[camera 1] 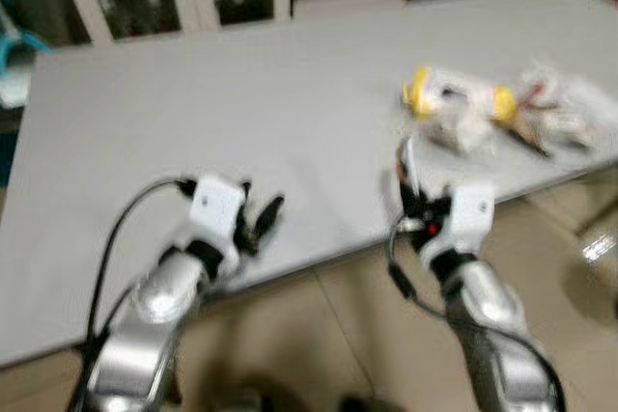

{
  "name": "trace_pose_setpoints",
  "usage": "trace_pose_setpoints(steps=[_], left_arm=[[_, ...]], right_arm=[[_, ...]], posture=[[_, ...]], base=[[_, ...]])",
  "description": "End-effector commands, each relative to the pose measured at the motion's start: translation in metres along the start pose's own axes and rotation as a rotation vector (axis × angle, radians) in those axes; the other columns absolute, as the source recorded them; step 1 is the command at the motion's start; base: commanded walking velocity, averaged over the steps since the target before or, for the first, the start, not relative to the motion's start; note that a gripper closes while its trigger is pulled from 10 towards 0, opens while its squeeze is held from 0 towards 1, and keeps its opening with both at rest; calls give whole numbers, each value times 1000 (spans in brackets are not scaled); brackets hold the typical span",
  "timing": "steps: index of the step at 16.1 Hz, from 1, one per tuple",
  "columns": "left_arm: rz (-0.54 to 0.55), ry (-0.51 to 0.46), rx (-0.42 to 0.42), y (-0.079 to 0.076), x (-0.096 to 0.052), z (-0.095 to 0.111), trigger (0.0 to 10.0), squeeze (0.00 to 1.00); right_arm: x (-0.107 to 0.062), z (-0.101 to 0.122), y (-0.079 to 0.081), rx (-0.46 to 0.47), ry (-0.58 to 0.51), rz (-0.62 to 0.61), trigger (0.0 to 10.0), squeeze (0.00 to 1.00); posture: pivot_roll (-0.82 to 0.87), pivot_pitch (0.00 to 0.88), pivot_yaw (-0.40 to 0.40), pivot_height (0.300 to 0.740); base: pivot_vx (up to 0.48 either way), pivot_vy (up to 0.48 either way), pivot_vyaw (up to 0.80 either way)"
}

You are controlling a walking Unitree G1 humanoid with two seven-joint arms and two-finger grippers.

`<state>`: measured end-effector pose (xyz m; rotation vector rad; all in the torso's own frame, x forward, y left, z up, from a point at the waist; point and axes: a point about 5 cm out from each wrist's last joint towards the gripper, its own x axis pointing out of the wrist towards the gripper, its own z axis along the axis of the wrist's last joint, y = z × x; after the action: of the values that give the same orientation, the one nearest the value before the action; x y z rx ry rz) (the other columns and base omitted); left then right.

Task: Picking trash to rubbish bin

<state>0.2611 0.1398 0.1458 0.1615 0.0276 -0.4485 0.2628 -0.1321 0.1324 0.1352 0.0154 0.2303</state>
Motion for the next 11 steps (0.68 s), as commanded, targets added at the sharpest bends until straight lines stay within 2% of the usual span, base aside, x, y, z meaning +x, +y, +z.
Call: trace_pose_setpoints(steps=[1,6,11], left_arm=[[-19,0,-3,-4,0,0,10000,0],[-11,5,-4,-2,2,-1,10000,0],[46,-6,-64,1,1,-3,10000,0]], right_arm=[[-1,3,-3,-7,-3,-15,10000,0],[-3,1,-3,-5,4,-22,10000,0],[-3,0,-1,-26,21,1,10000,0]], posture=[[-44,80,4,740],[-46,71,4,740],[-54,62,-6,740]], base=[[-240,0,0],[0,0,0],[0,0,0]])
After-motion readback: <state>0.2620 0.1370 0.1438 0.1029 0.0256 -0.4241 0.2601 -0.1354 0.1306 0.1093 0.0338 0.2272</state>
